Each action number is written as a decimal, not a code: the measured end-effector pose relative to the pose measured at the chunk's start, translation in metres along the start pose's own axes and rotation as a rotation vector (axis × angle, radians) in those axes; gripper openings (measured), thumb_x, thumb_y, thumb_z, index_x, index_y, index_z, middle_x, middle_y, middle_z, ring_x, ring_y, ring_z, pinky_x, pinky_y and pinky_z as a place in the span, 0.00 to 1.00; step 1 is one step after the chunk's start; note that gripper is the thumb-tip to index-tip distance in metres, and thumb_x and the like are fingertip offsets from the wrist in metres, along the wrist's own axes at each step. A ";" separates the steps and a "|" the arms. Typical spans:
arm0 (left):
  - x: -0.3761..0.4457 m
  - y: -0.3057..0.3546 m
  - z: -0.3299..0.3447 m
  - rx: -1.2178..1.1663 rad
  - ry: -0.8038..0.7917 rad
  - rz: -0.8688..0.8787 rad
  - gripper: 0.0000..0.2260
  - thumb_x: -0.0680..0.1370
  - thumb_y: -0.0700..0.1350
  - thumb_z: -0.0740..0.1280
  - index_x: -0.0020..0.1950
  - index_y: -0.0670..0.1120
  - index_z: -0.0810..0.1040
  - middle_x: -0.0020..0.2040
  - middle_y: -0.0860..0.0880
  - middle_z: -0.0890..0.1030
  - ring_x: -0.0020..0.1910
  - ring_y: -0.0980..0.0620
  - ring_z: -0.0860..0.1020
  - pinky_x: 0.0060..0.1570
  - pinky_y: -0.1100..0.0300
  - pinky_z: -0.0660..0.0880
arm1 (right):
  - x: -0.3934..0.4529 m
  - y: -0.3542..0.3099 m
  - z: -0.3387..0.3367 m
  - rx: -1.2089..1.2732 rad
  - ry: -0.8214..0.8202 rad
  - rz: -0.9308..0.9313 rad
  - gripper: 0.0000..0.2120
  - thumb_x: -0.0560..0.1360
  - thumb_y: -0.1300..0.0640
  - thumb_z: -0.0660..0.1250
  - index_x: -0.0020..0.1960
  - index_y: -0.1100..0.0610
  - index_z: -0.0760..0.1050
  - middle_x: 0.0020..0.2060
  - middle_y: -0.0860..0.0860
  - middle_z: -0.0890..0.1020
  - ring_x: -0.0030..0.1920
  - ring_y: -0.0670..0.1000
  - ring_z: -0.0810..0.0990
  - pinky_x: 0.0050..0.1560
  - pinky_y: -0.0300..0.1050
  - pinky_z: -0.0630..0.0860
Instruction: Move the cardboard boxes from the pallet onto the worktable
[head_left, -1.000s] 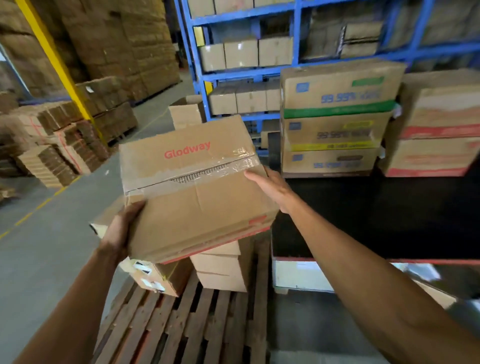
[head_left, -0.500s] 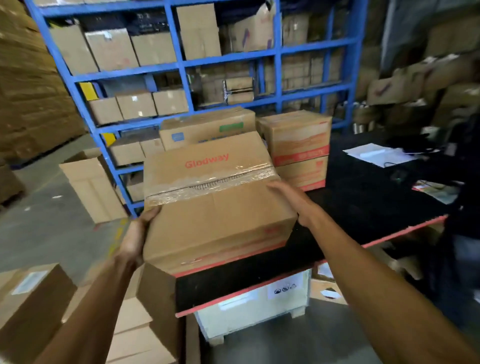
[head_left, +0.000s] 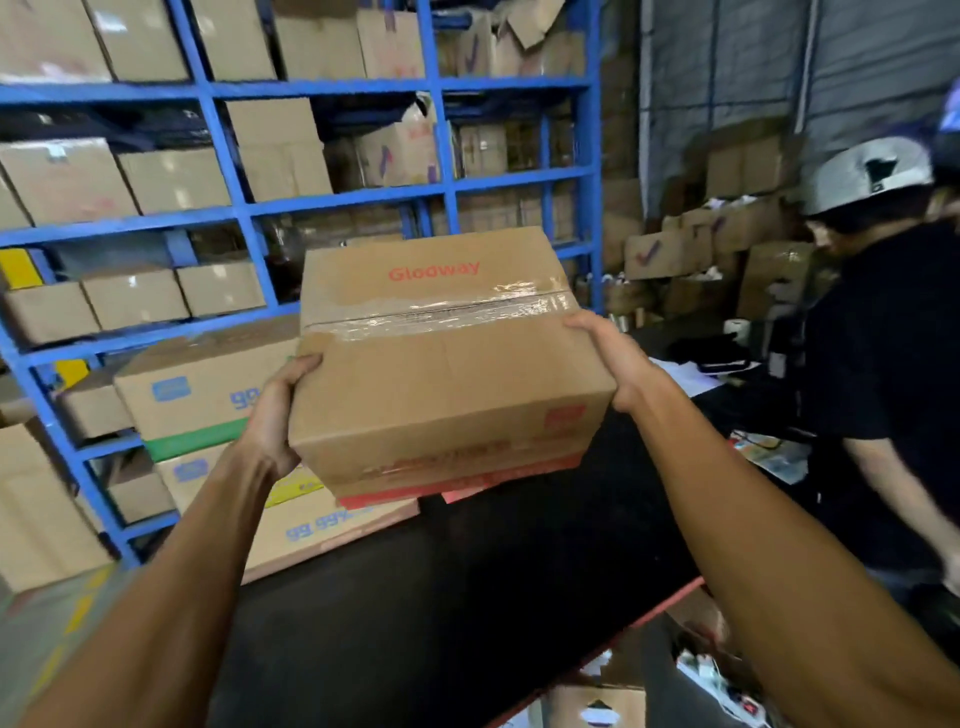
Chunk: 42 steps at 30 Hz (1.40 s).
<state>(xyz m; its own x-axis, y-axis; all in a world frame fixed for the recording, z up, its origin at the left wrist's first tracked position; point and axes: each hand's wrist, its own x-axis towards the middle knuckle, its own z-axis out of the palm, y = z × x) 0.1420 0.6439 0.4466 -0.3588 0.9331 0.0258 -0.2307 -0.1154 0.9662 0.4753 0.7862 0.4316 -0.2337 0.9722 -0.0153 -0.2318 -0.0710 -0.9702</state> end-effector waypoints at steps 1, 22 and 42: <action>0.013 0.003 0.013 -0.005 -0.013 -0.001 0.12 0.81 0.50 0.60 0.49 0.47 0.82 0.36 0.49 0.86 0.31 0.53 0.84 0.32 0.63 0.79 | 0.014 -0.007 -0.008 0.011 0.009 -0.005 0.31 0.61 0.42 0.76 0.60 0.54 0.81 0.58 0.59 0.84 0.54 0.60 0.83 0.60 0.60 0.76; 0.298 0.003 0.178 -0.044 0.132 0.100 0.10 0.81 0.49 0.59 0.50 0.48 0.78 0.34 0.50 0.84 0.31 0.52 0.83 0.34 0.61 0.79 | 0.373 -0.084 -0.096 0.101 -0.259 -0.022 0.23 0.70 0.45 0.66 0.60 0.56 0.82 0.51 0.54 0.84 0.46 0.56 0.82 0.45 0.49 0.75; 0.408 -0.081 0.137 0.411 0.270 0.416 0.35 0.68 0.61 0.77 0.67 0.41 0.78 0.62 0.45 0.83 0.63 0.45 0.80 0.68 0.46 0.73 | 0.496 0.006 -0.068 -0.127 -0.090 -0.519 0.22 0.81 0.38 0.55 0.64 0.52 0.76 0.53 0.51 0.83 0.53 0.48 0.83 0.55 0.47 0.80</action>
<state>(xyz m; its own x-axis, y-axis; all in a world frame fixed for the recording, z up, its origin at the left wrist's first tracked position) 0.1388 1.0805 0.4138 -0.5712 0.7133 0.4061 0.3235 -0.2591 0.9101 0.4219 1.2835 0.4013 -0.1999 0.8493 0.4886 -0.2238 0.4459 -0.8666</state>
